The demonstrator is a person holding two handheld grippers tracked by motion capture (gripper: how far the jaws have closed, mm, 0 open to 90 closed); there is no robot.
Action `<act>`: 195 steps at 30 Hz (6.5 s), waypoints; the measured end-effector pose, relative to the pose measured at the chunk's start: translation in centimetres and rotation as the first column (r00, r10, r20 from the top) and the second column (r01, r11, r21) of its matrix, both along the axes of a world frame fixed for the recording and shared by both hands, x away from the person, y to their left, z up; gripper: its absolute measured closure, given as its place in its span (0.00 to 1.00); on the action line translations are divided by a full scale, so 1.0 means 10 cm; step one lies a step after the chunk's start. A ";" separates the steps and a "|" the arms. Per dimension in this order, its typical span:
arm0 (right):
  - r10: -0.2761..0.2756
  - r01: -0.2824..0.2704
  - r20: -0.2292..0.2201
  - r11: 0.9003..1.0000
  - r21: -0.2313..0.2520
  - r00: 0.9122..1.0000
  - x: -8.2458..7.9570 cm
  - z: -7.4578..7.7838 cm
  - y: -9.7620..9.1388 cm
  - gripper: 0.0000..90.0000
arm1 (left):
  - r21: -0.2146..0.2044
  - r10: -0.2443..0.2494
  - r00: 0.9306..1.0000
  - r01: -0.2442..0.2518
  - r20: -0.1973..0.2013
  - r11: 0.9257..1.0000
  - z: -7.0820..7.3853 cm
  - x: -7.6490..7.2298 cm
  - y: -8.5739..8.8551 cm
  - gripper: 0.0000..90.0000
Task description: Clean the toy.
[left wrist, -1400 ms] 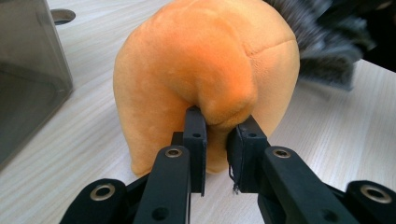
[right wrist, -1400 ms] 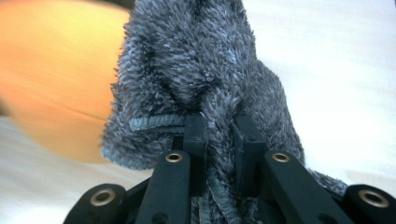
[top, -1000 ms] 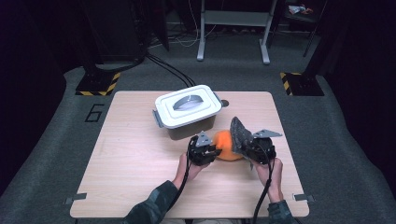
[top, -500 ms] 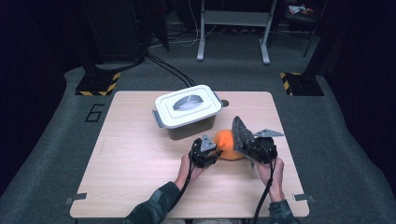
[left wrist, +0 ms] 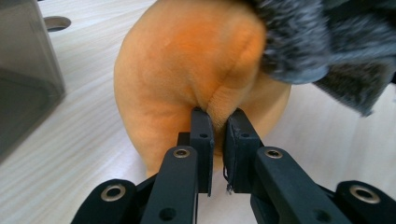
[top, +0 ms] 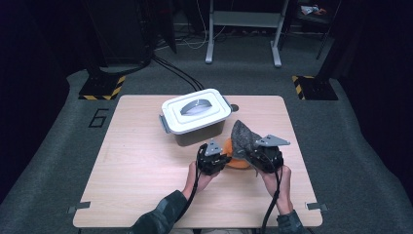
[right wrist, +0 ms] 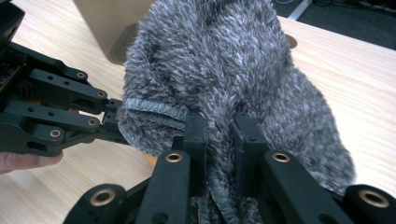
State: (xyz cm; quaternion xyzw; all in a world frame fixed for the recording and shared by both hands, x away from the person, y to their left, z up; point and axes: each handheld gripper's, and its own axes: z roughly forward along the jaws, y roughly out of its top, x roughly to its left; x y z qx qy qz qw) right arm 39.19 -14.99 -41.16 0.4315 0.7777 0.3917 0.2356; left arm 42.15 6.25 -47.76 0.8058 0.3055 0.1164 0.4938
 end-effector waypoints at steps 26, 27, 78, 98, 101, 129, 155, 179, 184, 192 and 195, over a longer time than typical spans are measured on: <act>-0.165 0.166 -0.135 0.986 -0.002 0.977 0.27 -0.46 -0.44 0.87 | 0.027 0.018 0.999 -0.017 -0.031 0.999 -0.08 0.08 0.03 0.92; -0.175 0.176 -0.146 0.984 -0.003 0.974 0.29 -0.49 -0.46 0.87 | 0.027 0.018 0.999 -0.017 -0.032 0.999 -0.08 0.08 0.03 0.92; -0.146 0.147 -0.113 0.989 0.003 0.983 0.24 -0.37 -0.43 0.87 | 0.028 0.016 0.999 -0.015 -0.028 0.999 -0.07 0.09 0.01 0.92; -0.215 0.216 -0.223 0.976 -0.021 0.951 0.37 -0.77 -0.58 0.87 | 0.025 0.022 0.999 -0.021 -0.039 0.999 -0.08 0.11 0.04 0.91; -0.218 0.218 -0.194 0.976 -0.023 0.956 0.33 -0.69 -0.60 0.87 | 0.020 0.032 0.999 -0.031 -0.040 0.999 -0.08 0.12 0.05 0.91; -0.105 0.103 -0.088 0.994 -0.025 0.991 0.20 -0.25 -0.22 0.87 | 0.035 0.024 1.000 -0.024 -0.005 0.999 -0.07 0.10 0.06 0.64; -0.114 0.115 -0.027 0.993 0.012 0.993 0.12 -0.12 -0.33 0.87 | 0.035 0.008 1.000 -0.008 0.008 0.999 -0.09 0.07 -0.04 0.89; -0.070 0.069 -0.039 0.997 -0.047 0.997 0.18 -0.19 -0.11 0.87 | 0.029 -0.014 0.999 0.016 -0.046 0.999 -0.07 0.07 -0.01 0.89; -0.114 0.112 -0.067 0.993 -0.036 0.991 0.20 -0.28 -0.26 0.87 | 0.018 -0.011 0.998 0.012 -0.054 1.000 -0.09 0.08 0.00 0.88; -0.166 0.164 -0.127 0.986 -0.030 0.978 0.27 -0.44 -0.43 0.87 | 0.022 -0.015 0.999 0.016 -0.051 1.000 -0.08 0.09 0.00 0.88; -0.186 0.182 -0.154 0.983 -0.039 0.970 0.30 -0.50 -0.47 0.87 | 0.024 -0.016 0.998 0.017 -0.054 1.000 -0.08 0.09 -0.01 0.88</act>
